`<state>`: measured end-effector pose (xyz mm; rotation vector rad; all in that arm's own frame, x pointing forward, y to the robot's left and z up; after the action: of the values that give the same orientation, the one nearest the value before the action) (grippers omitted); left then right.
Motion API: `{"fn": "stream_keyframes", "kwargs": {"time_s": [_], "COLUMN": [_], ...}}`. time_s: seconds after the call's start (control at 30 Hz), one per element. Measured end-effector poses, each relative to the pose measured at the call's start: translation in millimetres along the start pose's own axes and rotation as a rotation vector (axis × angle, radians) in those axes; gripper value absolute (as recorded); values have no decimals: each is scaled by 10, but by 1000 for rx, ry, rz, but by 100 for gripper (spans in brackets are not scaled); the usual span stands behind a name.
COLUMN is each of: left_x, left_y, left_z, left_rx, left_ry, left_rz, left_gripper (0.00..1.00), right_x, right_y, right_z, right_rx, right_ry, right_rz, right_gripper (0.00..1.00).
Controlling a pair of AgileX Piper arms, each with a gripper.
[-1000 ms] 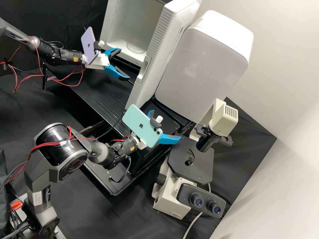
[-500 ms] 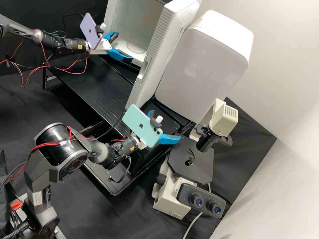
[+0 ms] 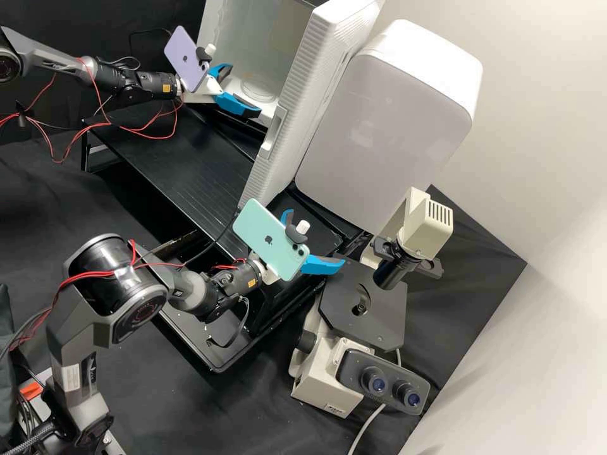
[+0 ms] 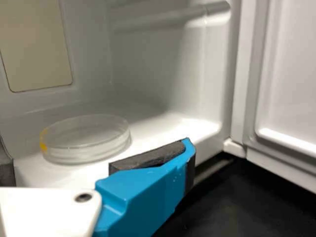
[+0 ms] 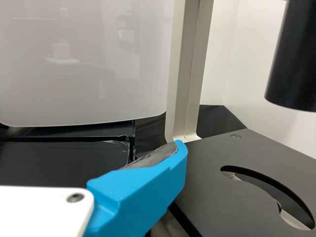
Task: Take the petri dish out of the incubator
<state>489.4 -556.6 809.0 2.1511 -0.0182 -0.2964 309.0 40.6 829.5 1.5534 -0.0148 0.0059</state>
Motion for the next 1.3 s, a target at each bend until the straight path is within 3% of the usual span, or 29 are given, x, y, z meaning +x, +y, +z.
{"fn": "stream_keyframes", "kwargs": {"time_s": [0.27,0.5,0.67,0.77,0.93,1.3], "left_x": [168,254,285,316,349,449], "left_y": [38,112,121,95,43,15], "left_z": [-50,-45,-66,-79,-71,-85], "left_rx": [-65,-63,-72,-31,-10,-32], "left_ry": [52,50,75,91,110,164], "left_rz": [-18,4,-8,-15,-27,-17], "left_gripper": [100,100,100,100,100,100], "right_x": [0,0,0,0,0,0], "right_y": [0,0,0,0,0,0], "right_z": [0,0,0,0,0,0], "right_rx": [0,0,0,0,0,0], "right_ry": [0,0,0,0,0,0], "right_rz": [0,0,0,0,0,0], "right_gripper": [100,100,100,100,100,100]}}
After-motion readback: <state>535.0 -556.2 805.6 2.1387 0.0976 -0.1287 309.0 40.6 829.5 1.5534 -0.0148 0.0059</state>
